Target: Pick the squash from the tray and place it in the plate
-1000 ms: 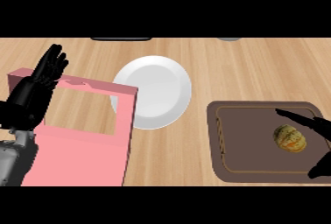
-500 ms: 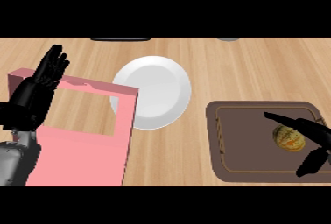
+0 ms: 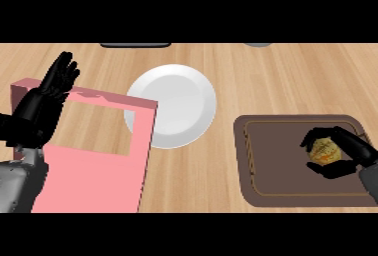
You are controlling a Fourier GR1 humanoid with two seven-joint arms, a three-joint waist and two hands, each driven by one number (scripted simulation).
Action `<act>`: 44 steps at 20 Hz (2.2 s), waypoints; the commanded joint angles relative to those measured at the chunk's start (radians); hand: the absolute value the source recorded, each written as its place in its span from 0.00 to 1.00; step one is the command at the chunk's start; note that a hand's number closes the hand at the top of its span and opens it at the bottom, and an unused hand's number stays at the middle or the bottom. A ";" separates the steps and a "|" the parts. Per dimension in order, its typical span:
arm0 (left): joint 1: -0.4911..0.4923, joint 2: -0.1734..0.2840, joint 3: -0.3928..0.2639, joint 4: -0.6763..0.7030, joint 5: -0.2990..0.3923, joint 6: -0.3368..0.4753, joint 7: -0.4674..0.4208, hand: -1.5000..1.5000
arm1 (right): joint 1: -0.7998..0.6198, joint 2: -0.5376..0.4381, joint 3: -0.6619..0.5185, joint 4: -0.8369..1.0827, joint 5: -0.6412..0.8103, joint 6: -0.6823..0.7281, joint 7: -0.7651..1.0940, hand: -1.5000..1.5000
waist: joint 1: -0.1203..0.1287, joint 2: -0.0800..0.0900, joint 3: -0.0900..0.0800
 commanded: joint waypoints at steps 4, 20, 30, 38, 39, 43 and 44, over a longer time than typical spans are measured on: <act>0.035 0.032 0.044 0.005 -0.014 0.026 0.008 0.50 | 0.197 0.044 -0.138 0.128 -0.036 -0.244 0.406 1.00 | -0.148 -0.018 -0.025; 0.093 0.057 0.083 0.007 -0.019 0.043 0.015 0.50 | 0.294 0.281 -0.221 -0.137 -0.014 -0.824 0.636 1.00 | -0.170 -0.059 -0.032; 0.068 0.037 0.047 -0.010 -0.013 0.021 0.009 0.50 | 0.267 0.487 -0.127 -0.373 0.136 -1.050 0.803 1.00 | -0.082 -0.032 -0.023; 0.031 0.013 0.003 -0.031 -0.002 -0.008 0.006 0.50 | 0.142 0.567 -0.010 -0.395 0.298 -1.218 1.083 1.00 | 0.014 -0.008 -0.014; 0.025 0.016 -0.001 -0.029 -0.001 -0.017 0.005 0.50 | 0.117 0.567 0.001 -0.377 0.317 -1.224 1.133 1.00 | 0.026 -0.002 -0.013; 0.011 0.005 -0.022 -0.035 -0.002 -0.024 0.013 0.50 | -0.008 0.569 0.027 -0.337 0.394 -1.229 1.326 1.00 | 0.061 -0.001 -0.011; -0.014 -0.001 -0.030 -0.026 -0.014 -0.014 0.018 0.50 | -0.048 0.569 0.035 -0.309 0.430 -1.212 1.386 1.00 | 0.051 0.004 -0.010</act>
